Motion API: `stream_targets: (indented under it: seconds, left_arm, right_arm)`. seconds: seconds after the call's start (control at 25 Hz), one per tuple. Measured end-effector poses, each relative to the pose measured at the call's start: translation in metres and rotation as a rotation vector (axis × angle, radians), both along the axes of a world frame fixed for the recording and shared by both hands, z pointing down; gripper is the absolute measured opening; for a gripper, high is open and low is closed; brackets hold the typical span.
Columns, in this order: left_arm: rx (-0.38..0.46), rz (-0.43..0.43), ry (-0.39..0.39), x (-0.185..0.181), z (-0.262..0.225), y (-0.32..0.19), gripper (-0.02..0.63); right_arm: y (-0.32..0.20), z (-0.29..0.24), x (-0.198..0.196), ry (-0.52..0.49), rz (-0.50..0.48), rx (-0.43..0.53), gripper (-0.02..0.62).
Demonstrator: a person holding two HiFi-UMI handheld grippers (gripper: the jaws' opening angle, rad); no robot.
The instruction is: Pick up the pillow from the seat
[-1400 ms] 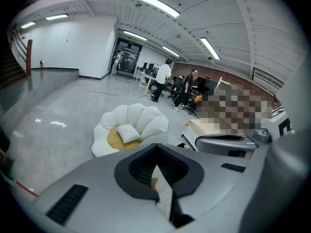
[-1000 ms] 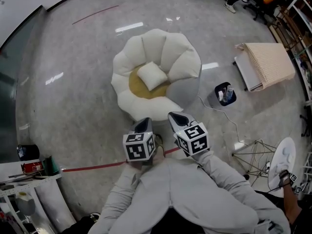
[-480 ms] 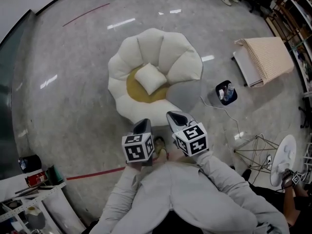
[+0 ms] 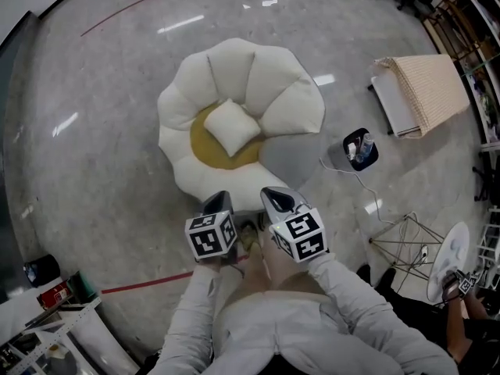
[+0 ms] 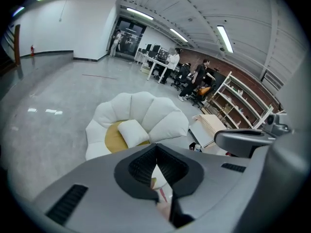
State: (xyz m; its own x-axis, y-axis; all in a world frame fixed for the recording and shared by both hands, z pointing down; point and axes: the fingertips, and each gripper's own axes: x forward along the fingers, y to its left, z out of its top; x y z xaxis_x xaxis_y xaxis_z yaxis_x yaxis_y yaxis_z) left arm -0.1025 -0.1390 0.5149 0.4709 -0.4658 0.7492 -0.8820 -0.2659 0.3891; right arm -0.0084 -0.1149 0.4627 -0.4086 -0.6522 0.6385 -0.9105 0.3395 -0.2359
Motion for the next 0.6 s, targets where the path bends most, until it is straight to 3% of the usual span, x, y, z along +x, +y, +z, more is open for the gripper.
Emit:
stream_targets:
  seconds: [0.28, 0.6]
  left_arm:
    - [-0.086, -0.067, 0.036, 0.01, 0.077, -0.05, 0.006]
    - [-0.15, -0.106, 0.037, 0.027, 0.181, -0.1, 0.009]
  right_arm:
    - [-0.039, 0.069, 0.015, -0.03, 0.025, -0.074, 0.0]
    - [-0.089, 0.151, 0.03, -0.03, -0.016, -0.12, 0.0]
